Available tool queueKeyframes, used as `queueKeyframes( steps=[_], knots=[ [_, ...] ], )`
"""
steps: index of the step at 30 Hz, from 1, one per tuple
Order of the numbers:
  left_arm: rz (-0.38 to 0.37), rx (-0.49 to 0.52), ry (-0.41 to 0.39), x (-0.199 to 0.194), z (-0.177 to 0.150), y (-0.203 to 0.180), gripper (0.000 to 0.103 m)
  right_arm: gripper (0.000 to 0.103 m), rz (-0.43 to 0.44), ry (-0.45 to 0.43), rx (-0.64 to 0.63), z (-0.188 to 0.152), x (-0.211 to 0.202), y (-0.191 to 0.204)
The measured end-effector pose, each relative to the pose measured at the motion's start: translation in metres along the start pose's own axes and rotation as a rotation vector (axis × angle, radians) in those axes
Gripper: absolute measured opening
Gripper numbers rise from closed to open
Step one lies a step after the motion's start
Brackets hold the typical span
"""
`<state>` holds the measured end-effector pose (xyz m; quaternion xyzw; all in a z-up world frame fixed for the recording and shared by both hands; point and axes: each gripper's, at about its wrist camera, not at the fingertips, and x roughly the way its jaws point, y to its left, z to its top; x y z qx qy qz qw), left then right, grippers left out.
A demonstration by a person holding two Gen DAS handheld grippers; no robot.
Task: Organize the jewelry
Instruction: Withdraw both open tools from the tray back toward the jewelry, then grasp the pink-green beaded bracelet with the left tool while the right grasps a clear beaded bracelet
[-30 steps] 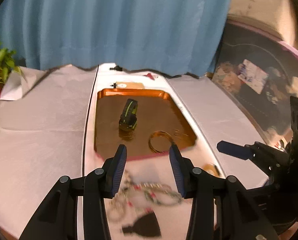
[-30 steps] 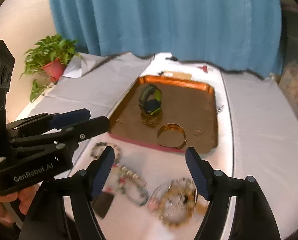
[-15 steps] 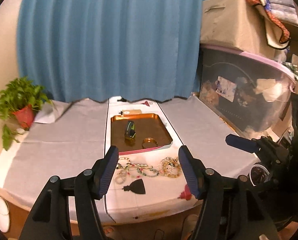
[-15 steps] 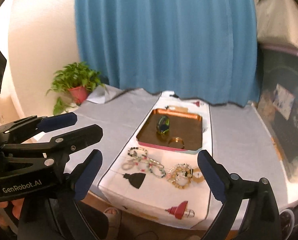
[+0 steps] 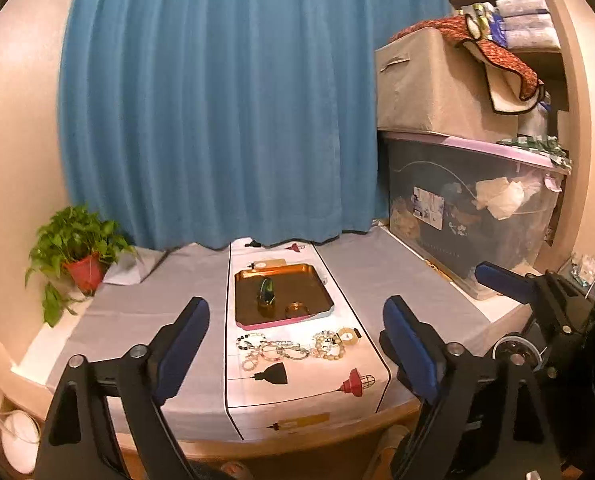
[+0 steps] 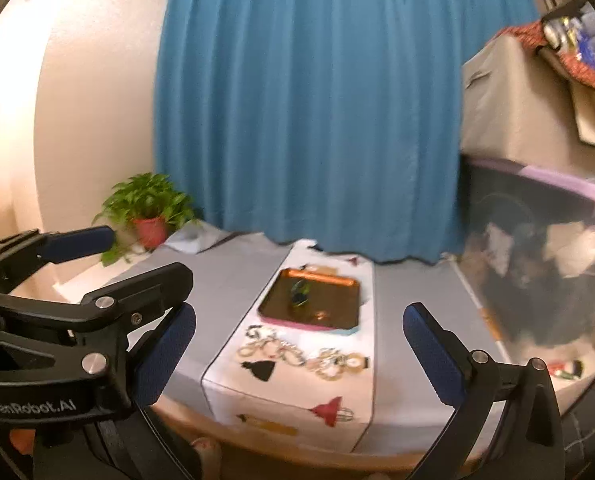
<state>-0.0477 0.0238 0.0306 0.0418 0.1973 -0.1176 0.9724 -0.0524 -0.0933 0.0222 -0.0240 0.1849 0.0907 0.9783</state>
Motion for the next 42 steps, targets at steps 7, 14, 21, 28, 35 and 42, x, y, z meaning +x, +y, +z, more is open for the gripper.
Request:
queueKeyframes(
  steps=[7, 14, 21, 28, 35, 42],
  knots=[
    [-0.002, -0.012, 0.017, -0.002, -0.005, -0.011, 0.095, 0.103, 0.111, 0.017, 0.05, -0.007, -0.01, -0.016],
    [0.014, -0.013, 0.06, 0.022, -0.019, -0.017, 0.1, 0.103, 0.131, 0.012, 0.031, -0.024, 0.007, -0.024],
    [-0.043, -0.067, 0.101, 0.079, -0.058, 0.008, 0.102, 0.103, 0.153, 0.114, 0.107, -0.057, 0.061, -0.035],
    [-0.088, -0.171, 0.235, 0.165, -0.123, 0.051, 0.099, 0.101, 0.143, 0.244, 0.123, -0.121, 0.141, -0.051],
    [-0.17, -0.234, 0.287, 0.244, -0.156, 0.083, 0.066, 0.062, 0.129, 0.252, 0.074, -0.152, 0.216, -0.06],
    [-0.187, -0.199, 0.401, 0.316, -0.169, 0.095, 0.024, 0.04, 0.22, 0.239, 0.053, -0.174, 0.284, -0.072]
  ],
)
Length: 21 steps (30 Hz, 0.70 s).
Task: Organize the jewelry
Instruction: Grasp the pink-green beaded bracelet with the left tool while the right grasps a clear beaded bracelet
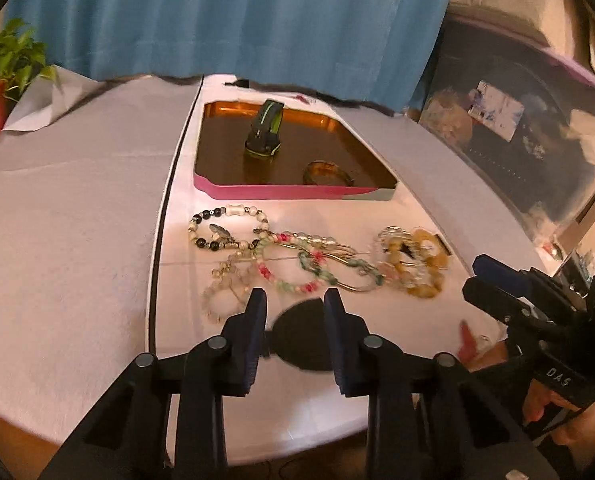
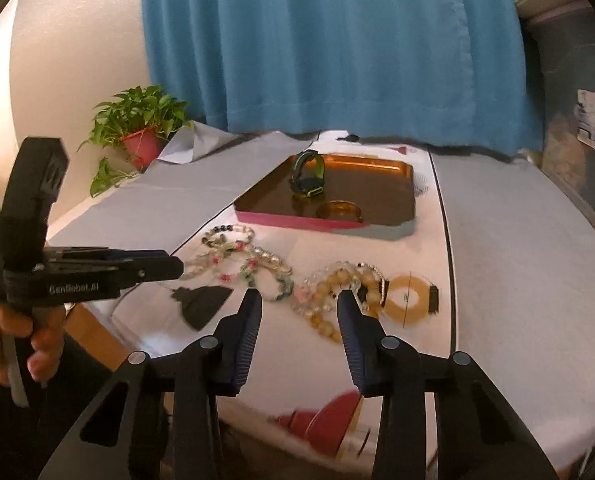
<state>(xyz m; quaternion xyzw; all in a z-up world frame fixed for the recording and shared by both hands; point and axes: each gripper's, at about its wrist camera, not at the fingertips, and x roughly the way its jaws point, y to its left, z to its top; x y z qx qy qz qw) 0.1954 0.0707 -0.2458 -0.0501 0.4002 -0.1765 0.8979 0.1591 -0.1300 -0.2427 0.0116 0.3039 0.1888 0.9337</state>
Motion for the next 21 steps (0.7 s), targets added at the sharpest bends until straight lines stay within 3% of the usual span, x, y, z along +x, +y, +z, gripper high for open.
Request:
queueKeyframes(
  steps=[4, 6, 10, 15, 18, 21],
  knots=[
    [-0.063, -0.036, 0.049, 0.027, -0.002, 0.006, 0.023, 0.037, 0.021, 0.051, 0.049, 0.0, 0.033, -0.01],
    [-0.055, -0.032, 0.04, 0.032, -0.003, 0.003, 0.023, 0.037, 0.044, 0.062, 0.069, 0.004, 0.045, -0.012],
    [-0.041, -0.026, 0.038, 0.037, 0.002, 0.002, 0.025, 0.037, 0.007, 0.103, 0.038, 0.006, 0.059, -0.01],
    [-0.063, -0.09, 0.03, 0.044, 0.011, 0.011, 0.028, 0.036, -0.044, 0.028, 0.073, 0.011, 0.045, -0.022],
    [-0.025, -0.039, 0.024, 0.053, 0.019, 0.005, 0.028, 0.031, -0.027, 0.087, 0.144, 0.006, 0.057, -0.034],
    [0.029, 0.013, 0.011, 0.06, 0.023, -0.001, 0.024, 0.025, -0.039, 0.111, 0.092, 0.007, 0.067, -0.027]
  ],
)
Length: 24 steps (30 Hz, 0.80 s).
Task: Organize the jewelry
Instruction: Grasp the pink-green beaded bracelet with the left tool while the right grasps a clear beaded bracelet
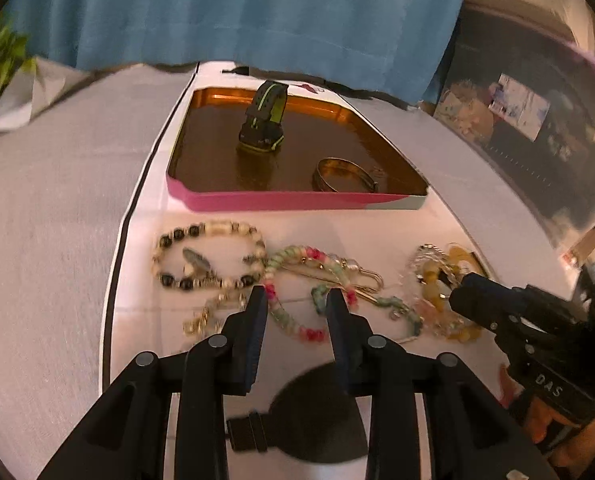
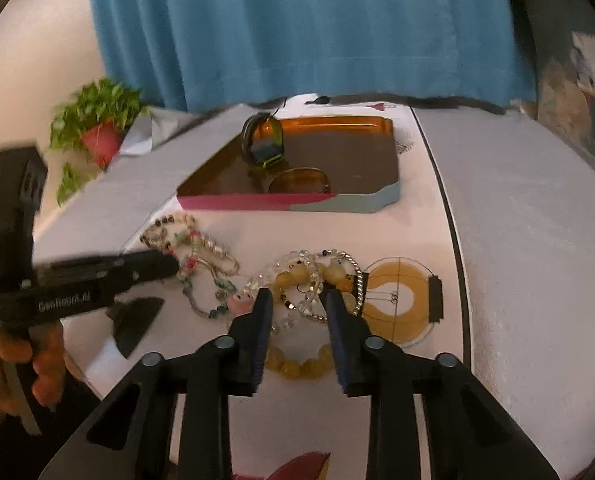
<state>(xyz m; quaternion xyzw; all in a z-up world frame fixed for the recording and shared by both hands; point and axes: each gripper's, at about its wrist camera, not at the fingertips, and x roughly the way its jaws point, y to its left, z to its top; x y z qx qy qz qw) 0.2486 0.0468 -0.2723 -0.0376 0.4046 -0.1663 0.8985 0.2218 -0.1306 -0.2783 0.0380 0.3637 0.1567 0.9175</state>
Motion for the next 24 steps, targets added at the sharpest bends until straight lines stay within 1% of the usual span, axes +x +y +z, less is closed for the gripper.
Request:
queueKeyframes(
  steps=[1, 2, 3, 4, 5, 6, 8, 9, 11, 14, 17, 19, 20, 22, 23, 24],
  knots=[
    [0.027, 0.031, -0.006, 0.001, -0.001, -0.004, 0.023, 0.024, 0.003, 0.006, -0.017, 0.001, 0.003, 0.002],
    [0.043, 0.05, -0.014, 0.001, -0.002, -0.006, 0.021, 0.02, 0.006, 0.023, -0.029, 0.002, 0.009, 0.003],
    [0.039, 0.054, -0.021, 0.0, -0.004, -0.007, 0.01, 0.008, 0.002, 0.03, -0.027, 0.003, 0.011, 0.001],
    [-0.001, 0.03, -0.015, 0.001, -0.004, -0.004, 0.008, 0.008, 0.001, 0.032, -0.012, 0.004, 0.013, -0.001],
    [-0.022, 0.002, -0.015, 0.0, -0.005, 0.0, 0.007, 0.008, 0.01, 0.028, 0.009, 0.005, 0.013, -0.004],
    [-0.04, -0.016, -0.016, -0.002, -0.006, 0.003, 0.003, 0.008, 0.014, 0.011, 0.026, 0.007, 0.01, -0.007],
    [-0.091, -0.063, -0.032, -0.011, -0.007, 0.01, 0.003, 0.008, 0.009, -0.026, 0.017, 0.009, 0.0, -0.006],
    [-0.1, -0.075, -0.05, -0.019, -0.008, 0.012, 0.003, 0.008, 0.004, -0.057, 0.004, 0.011, -0.009, -0.004],
    [-0.11, -0.067, -0.076, -0.037, -0.012, 0.011, 0.003, 0.008, 0.009, -0.095, -0.01, 0.011, -0.025, -0.002],
    [-0.105, -0.046, -0.084, -0.057, -0.022, 0.007, 0.003, 0.008, -0.004, -0.132, -0.028, 0.005, -0.053, -0.004],
    [-0.081, -0.011, -0.043, -0.065, -0.036, 0.005, 0.003, 0.008, -0.047, -0.16, -0.086, -0.001, -0.079, -0.009],
    [-0.035, 0.04, -0.012, -0.061, -0.041, 0.002, 0.003, 0.008, -0.061, -0.163, -0.083, -0.005, -0.09, -0.02],
    [-0.005, 0.073, 0.007, -0.057, -0.043, -0.001, 0.003, 0.008, -0.071, -0.149, -0.066, -0.008, -0.092, -0.028],
    [0.027, 0.112, 0.03, -0.05, -0.048, -0.005, 0.004, 0.008, -0.085, -0.083, -0.029, -0.018, -0.085, -0.044],
    [0.054, 0.14, 0.04, -0.046, -0.049, -0.009, 0.006, 0.008, -0.096, -0.056, -0.027, -0.021, -0.081, -0.049],
    [0.073, 0.162, 0.029, -0.046, -0.052, -0.011, 0.007, 0.008, -0.104, -0.039, -0.034, -0.023, -0.078, -0.052]
  ],
)
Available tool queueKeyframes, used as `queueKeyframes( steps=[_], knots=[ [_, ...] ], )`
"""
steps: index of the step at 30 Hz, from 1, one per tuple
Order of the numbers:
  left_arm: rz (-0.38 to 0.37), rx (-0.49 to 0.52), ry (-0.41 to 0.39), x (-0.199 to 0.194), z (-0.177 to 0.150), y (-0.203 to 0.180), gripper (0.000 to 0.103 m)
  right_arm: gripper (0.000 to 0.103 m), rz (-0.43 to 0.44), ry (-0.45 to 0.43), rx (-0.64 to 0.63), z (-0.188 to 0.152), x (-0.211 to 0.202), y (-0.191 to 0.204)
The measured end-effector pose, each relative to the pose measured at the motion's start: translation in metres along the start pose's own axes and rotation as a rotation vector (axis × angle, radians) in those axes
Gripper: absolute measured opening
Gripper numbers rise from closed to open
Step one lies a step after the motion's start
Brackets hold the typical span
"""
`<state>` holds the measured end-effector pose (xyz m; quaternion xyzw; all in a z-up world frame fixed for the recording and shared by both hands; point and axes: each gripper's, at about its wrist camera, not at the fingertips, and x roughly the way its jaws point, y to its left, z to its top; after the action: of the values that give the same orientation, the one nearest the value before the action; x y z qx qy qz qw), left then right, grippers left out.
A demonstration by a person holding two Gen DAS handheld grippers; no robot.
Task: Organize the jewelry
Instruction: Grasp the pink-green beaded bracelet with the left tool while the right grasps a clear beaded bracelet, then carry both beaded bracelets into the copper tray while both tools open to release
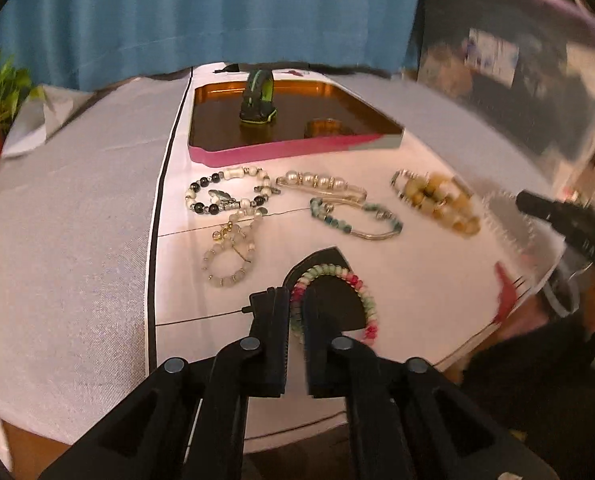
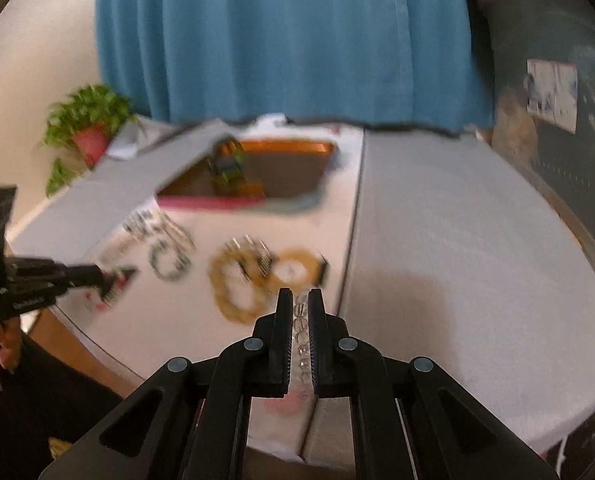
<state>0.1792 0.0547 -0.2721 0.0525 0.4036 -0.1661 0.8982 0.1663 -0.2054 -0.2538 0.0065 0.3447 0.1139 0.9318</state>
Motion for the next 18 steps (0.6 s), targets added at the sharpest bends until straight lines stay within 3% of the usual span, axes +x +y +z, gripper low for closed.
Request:
queueKeyframes(
  steps=[4, 6, 8, 11, 14, 15, 18],
  knots=[
    [0.072, 0.045, -0.008, 0.002, 0.001, -0.008, 0.016, 0.008, -0.024, 0.064, -0.011, -0.008, 0.018, -0.012],
    [0.118, 0.018, -0.013, 0.004, 0.002, -0.002, 0.04, 0.009, -0.027, 0.109, 0.006, -0.013, 0.027, -0.02],
    [0.103, -0.066, -0.003, 0.007, 0.005, 0.012, 0.049, 0.01, -0.011, 0.096, 0.022, -0.013, 0.027, -0.024],
    [0.114, -0.039, -0.004, 0.009, 0.006, 0.011, 0.05, 0.01, -0.003, 0.094, 0.015, -0.013, 0.027, -0.025],
    [0.068, -0.023, 0.011, 0.005, 0.005, 0.01, 0.028, 0.01, -0.006, 0.099, -0.003, -0.013, 0.028, -0.023],
    [0.061, -0.009, 0.014, 0.003, 0.003, 0.007, 0.012, 0.01, -0.008, 0.102, -0.004, -0.012, 0.028, -0.022],
    [0.054, 0.014, 0.018, 0.0, -0.001, 0.003, 0.006, 0.011, -0.053, 0.085, -0.012, -0.009, 0.021, -0.018]
  ],
)
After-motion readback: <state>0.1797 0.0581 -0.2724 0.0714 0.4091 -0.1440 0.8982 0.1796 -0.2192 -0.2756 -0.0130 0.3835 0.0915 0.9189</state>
